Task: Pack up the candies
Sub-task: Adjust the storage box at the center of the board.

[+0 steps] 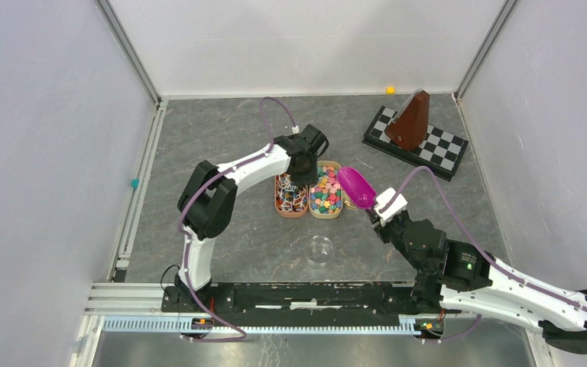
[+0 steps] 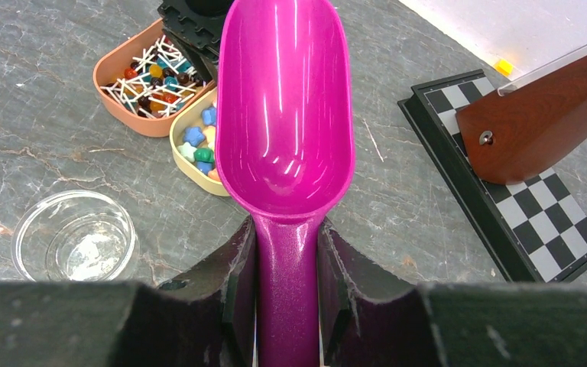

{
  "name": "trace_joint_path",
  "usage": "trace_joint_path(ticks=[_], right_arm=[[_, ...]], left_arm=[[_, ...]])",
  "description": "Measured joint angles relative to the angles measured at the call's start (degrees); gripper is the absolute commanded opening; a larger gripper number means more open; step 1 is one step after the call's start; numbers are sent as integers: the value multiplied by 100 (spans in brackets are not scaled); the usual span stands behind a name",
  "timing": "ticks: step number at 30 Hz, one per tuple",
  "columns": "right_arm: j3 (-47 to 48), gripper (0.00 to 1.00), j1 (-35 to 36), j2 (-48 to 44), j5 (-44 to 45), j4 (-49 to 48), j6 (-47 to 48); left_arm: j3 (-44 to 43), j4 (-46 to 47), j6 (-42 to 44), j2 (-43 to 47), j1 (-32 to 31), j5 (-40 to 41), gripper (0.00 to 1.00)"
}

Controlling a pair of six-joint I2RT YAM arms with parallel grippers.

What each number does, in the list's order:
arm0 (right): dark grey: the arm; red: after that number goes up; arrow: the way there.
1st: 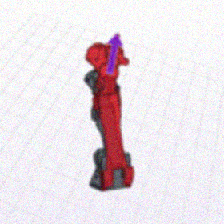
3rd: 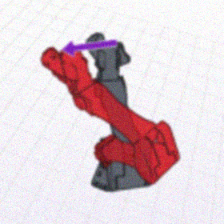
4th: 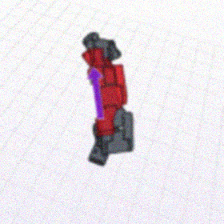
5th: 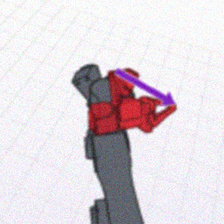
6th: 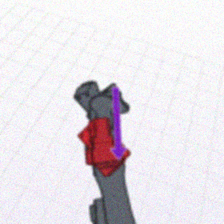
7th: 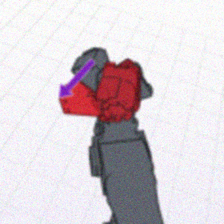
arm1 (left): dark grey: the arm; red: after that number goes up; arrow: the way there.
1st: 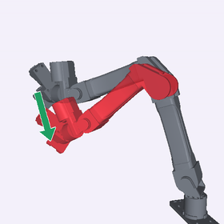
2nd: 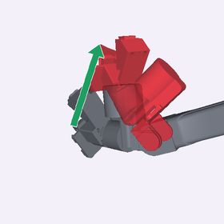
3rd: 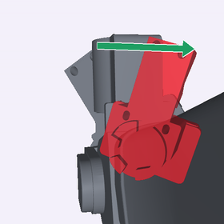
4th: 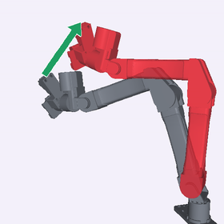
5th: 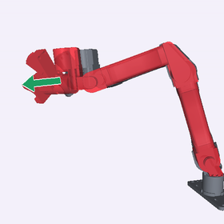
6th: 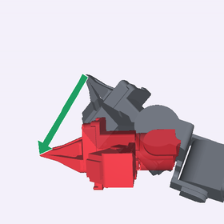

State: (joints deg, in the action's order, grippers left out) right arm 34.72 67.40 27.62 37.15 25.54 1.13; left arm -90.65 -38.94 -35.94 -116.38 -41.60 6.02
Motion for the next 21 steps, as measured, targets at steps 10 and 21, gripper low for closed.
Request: trace_joint_path(ticks=[10,21], right_arm=[[-50,0,0,-35,-39,-20,-7],[-50,0,0,-15,-125,-20,-26]], left_arm=[[-214,-140,2,-157,-7,70,11],[-240,-170,-70,-177,-4,111,2]])
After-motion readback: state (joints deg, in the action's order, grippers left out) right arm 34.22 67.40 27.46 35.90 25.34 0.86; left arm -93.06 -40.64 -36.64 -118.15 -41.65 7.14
